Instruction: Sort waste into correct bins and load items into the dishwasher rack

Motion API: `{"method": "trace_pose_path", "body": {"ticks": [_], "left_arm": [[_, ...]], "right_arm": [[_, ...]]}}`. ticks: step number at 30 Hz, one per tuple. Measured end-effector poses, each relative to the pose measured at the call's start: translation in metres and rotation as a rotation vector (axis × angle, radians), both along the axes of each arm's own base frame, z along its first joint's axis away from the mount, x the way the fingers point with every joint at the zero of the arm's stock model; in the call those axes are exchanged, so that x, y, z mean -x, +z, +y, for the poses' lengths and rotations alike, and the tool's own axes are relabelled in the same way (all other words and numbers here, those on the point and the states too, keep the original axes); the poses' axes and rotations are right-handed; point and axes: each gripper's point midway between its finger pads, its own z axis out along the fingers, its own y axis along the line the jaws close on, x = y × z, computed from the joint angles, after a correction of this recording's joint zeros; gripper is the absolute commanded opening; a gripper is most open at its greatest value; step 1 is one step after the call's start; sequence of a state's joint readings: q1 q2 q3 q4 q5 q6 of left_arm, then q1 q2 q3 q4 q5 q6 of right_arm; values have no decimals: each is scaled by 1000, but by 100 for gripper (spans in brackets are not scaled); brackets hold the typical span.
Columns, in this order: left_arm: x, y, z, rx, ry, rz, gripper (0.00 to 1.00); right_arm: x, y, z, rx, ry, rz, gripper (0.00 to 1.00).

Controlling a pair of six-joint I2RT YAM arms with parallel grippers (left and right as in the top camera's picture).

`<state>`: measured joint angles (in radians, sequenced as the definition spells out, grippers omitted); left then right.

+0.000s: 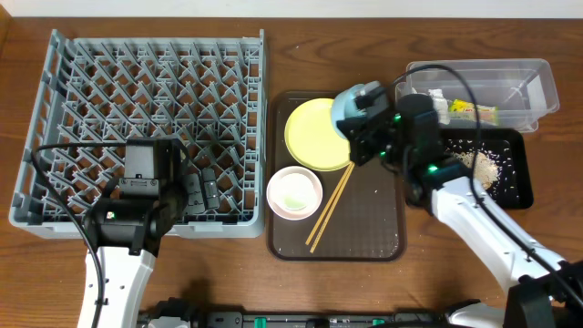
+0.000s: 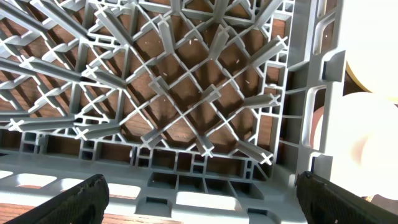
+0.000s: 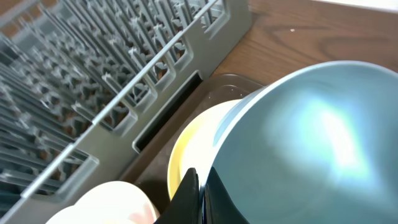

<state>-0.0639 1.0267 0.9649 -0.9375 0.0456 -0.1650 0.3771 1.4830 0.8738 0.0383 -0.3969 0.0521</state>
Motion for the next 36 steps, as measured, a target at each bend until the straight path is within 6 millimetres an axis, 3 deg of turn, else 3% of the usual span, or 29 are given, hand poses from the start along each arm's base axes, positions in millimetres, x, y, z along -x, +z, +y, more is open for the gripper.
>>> {"method": "trace_pose_path", "body": {"ticks": [4, 7, 18, 20, 22, 27, 33, 36], "left_arm": [[0, 0, 0, 0, 0, 0, 98], [0, 0, 0, 0, 0, 0, 98], [0, 0, 0, 0, 0, -2, 98], [-1, 0, 0, 0, 0, -3, 98], [-1, 0, 0, 1, 0, -3, 98], [-1, 0, 0, 1, 0, -3, 98], [-1, 0, 0, 1, 0, -3, 98], [-1, 0, 0, 1, 0, -3, 98]], "right_arm": [[1, -9, 14, 79, 33, -57, 1], [-2, -28, 19, 129, 37, -56, 1], [-9, -75, 18, 202, 32, -3, 1], [-7, -83, 21, 211, 42, 15, 9], [-2, -88, 26, 215, 56, 27, 22], [5, -88, 36, 209, 81, 32, 45], [20, -96, 30, 226, 80, 117, 42], [33, -82, 23, 233, 78, 156, 40]]}}
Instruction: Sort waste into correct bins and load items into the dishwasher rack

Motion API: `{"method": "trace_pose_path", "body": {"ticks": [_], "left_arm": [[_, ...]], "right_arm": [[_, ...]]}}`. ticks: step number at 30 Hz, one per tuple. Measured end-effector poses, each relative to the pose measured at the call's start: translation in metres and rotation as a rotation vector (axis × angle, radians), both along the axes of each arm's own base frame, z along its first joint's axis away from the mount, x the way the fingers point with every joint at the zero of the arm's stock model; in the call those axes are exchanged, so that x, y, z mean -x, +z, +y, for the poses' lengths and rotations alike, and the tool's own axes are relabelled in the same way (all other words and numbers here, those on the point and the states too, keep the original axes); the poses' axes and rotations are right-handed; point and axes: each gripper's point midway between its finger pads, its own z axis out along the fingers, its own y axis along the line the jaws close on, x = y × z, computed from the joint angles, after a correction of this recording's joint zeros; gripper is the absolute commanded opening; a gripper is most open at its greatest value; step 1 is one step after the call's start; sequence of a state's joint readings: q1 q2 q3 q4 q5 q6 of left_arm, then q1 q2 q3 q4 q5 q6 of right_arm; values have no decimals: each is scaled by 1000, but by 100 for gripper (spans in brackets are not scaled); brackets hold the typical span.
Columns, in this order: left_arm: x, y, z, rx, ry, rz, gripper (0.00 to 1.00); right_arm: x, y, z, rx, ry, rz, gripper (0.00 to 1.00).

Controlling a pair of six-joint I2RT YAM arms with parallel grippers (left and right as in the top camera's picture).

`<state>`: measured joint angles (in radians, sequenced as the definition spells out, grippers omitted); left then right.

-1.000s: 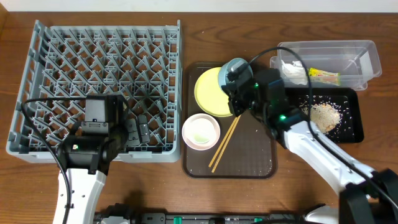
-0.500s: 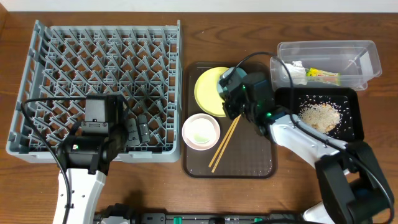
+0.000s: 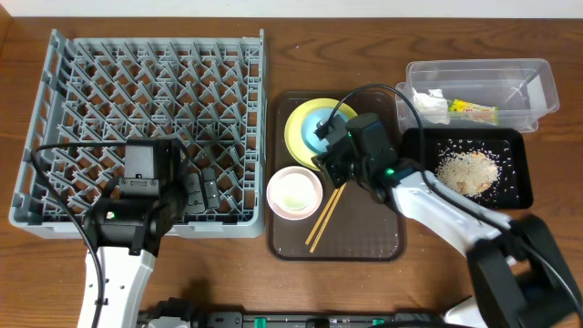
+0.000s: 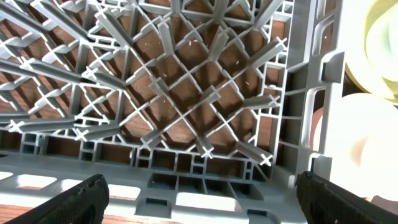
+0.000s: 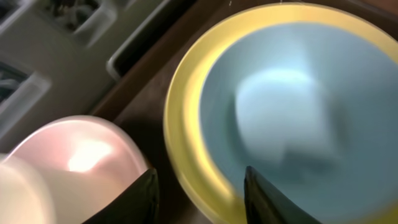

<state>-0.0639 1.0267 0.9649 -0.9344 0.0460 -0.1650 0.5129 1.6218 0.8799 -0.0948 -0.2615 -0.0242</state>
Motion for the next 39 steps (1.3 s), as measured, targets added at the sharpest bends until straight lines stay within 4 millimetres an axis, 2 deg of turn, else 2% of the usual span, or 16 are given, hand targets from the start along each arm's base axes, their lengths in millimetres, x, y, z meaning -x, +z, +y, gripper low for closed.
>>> {"method": "trace_pose_path", "body": {"ticks": [2, 3, 5, 7, 9, 13, 20, 22, 26, 30, 32, 39], "left_arm": [[0, 0, 0, 0, 0, 0, 98], [0, 0, 0, 0, 0, 0, 98], [0, 0, 0, 0, 0, 0, 98], [0, 0, 0, 0, 0, 0, 98], [0, 0, 0, 0, 0, 0, 98], [0, 0, 0, 0, 0, 0, 98], [0, 0, 0, 0, 0, 0, 98], [0, 0, 0, 0, 0, 0, 98], [0, 0, 0, 0, 0, 0, 98], [0, 0, 0, 0, 0, 0, 98], [0, 0, 0, 0, 0, 0, 98], [0, 0, 0, 0, 0, 0, 98]], "right_arm": [[6, 20, -3, -19, -17, 2, 39], [8, 33, -4, -37, -29, -2, 35], [13, 53, -5, -74, -54, 6, 35], [18, 66, -7, -110, -89, 32, 40], [22, 68, -8, -128, -119, 70, 41], [34, 54, -3, -124, -150, 161, 51], [54, 22, 15, -75, -125, 274, 45], [58, 9, 17, -57, -131, 310, 41], [62, -10, 18, -28, -154, 363, 24], [63, -17, 18, -20, -176, 387, 6], [61, -16, 20, -26, -174, 376, 1], [58, -14, 21, -43, -186, 373, 1]]}}
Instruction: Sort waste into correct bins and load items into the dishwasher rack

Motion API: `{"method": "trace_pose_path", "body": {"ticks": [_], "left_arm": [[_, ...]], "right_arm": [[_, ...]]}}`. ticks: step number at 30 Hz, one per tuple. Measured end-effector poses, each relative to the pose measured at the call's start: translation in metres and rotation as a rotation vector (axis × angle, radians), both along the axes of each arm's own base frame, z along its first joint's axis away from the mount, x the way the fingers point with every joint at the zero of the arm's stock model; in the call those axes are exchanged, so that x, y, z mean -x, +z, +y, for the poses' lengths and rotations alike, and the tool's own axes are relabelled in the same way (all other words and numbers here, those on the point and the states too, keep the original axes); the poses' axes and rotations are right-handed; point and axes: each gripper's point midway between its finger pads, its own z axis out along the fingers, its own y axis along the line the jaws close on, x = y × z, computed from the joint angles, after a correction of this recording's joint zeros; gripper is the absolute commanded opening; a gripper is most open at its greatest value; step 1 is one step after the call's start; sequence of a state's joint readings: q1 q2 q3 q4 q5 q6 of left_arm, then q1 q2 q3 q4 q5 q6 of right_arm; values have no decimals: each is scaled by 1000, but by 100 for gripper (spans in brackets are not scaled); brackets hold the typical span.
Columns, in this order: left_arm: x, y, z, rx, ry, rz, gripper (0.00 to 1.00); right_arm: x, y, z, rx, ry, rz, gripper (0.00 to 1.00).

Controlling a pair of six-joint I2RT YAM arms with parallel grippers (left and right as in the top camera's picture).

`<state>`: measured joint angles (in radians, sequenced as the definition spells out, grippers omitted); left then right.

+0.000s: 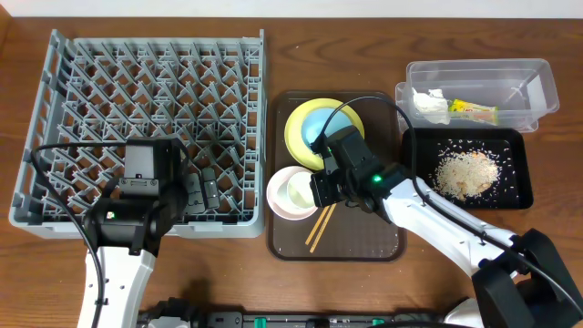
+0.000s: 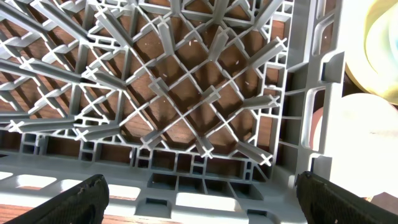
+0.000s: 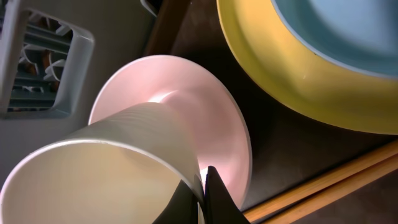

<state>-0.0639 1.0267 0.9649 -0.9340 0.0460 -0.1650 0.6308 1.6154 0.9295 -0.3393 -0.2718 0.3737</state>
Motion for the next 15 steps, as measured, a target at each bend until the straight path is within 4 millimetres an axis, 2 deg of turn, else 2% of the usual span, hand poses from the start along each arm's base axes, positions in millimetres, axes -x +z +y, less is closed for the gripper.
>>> {"method": "trace_pose_path", "body": {"ticks": [3, 7, 11, 13, 15], "left_arm": [[0, 0, -1, 7, 0, 0, 98], [-4, 3, -13, 74, -22, -20, 98], [-18, 16, -37, 214, -56, -84, 98], [-26, 25, -53, 314, -84, -117, 98], [-32, 33, -70, 411, -123, -136, 98]], "right_arm": [[-5, 8, -4, -37, -17, 6, 1], [-34, 43, -29, -147, -116, -24, 1], [-67, 89, -58, -313, -187, -87, 1], [-74, 104, -69, -399, -181, -92, 1], [-74, 113, -72, -456, -151, -89, 1]]}}
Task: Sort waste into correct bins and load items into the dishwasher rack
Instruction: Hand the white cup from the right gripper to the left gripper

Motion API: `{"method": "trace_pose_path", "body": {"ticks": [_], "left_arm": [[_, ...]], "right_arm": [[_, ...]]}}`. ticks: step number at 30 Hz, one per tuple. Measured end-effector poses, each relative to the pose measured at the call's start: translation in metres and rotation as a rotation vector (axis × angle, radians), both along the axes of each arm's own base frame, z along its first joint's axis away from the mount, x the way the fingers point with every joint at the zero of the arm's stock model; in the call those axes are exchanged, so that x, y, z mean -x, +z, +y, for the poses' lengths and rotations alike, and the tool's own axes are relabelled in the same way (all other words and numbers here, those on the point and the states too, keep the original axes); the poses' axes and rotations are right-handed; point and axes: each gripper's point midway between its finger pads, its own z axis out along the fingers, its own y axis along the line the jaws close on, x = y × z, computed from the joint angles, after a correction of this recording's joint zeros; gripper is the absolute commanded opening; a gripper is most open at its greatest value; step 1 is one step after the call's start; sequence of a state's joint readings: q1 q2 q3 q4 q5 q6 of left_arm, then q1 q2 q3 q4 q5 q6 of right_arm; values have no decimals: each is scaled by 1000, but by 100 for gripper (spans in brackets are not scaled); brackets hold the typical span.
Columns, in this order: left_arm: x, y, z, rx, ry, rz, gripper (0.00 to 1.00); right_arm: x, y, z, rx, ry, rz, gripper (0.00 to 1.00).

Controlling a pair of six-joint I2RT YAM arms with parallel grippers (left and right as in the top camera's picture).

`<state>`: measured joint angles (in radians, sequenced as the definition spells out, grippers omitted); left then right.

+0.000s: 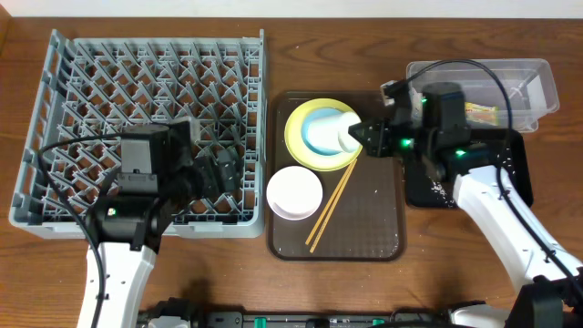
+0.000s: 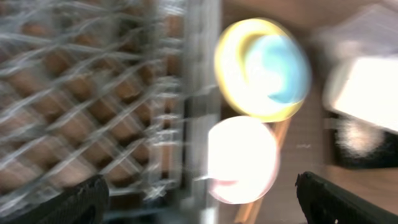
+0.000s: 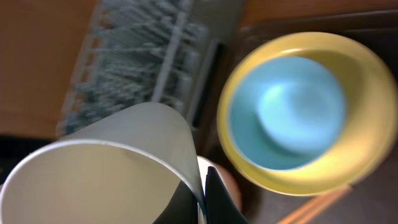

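My right gripper [image 1: 362, 136] is shut on the wall of a white paper cup [image 1: 349, 133], held on its side above the right edge of the yellow plate [image 1: 301, 150]. In the right wrist view the fingertips [image 3: 214, 196] pinch the cup [image 3: 106, 168] at its rim. A blue bowl [image 1: 321, 130] sits in the yellow plate. The pink plate [image 1: 294, 192] and wooden chopsticks [image 1: 329, 210] lie on the brown tray [image 1: 364, 239]. My left gripper [image 1: 221, 171] hangs open over the right part of the grey dishwasher rack [image 1: 146, 82]; its view is blurred.
A clear bin [image 1: 510, 77] with wrappers stands at the back right. Below it a black tray [image 1: 515, 173] holds rice, partly hidden by my right arm. The left wrist view shows the pink plate [image 2: 242, 158] and blue bowl [image 2: 277, 68] past the rack's wall.
My right gripper, then low over the pink plate and shut on the cup, now holds the cup up and to the right, beside the blue bowl. The left arm has moved toward the tray.
My right gripper first held the blue bowl above the yellow plate. Then the bowl lay in the plate with the gripper open over it. Then the gripper was shut on the white cup standing on the pink plate. Now the cup is off that plate.
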<state>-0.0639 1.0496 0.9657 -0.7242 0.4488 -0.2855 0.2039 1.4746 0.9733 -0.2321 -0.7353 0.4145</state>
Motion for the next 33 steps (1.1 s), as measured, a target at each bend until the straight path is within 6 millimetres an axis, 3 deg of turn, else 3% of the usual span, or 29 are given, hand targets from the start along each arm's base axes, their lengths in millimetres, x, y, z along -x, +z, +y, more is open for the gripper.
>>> {"method": "trace_pose_path", "body": {"ticks": [8, 15, 24, 30, 33], "left_arm": [[-20, 29, -70, 443, -252, 9, 98], [-18, 52, -98, 713, -447, 62, 98], [3, 80, -126, 831, -611, 100, 98], [20, 86, -149, 853, -680, 157, 99], [26, 87, -156, 860, -690, 190, 92]], "right_arm": [[24, 51, 28, -242, 279, -126, 1], [43, 71, 43, -321, 418, -188, 1], [55, 83, 59, -350, 503, -253, 1], [54, 90, 60, -359, 511, -282, 1], [54, 91, 61, -362, 511, -282, 1]]}}
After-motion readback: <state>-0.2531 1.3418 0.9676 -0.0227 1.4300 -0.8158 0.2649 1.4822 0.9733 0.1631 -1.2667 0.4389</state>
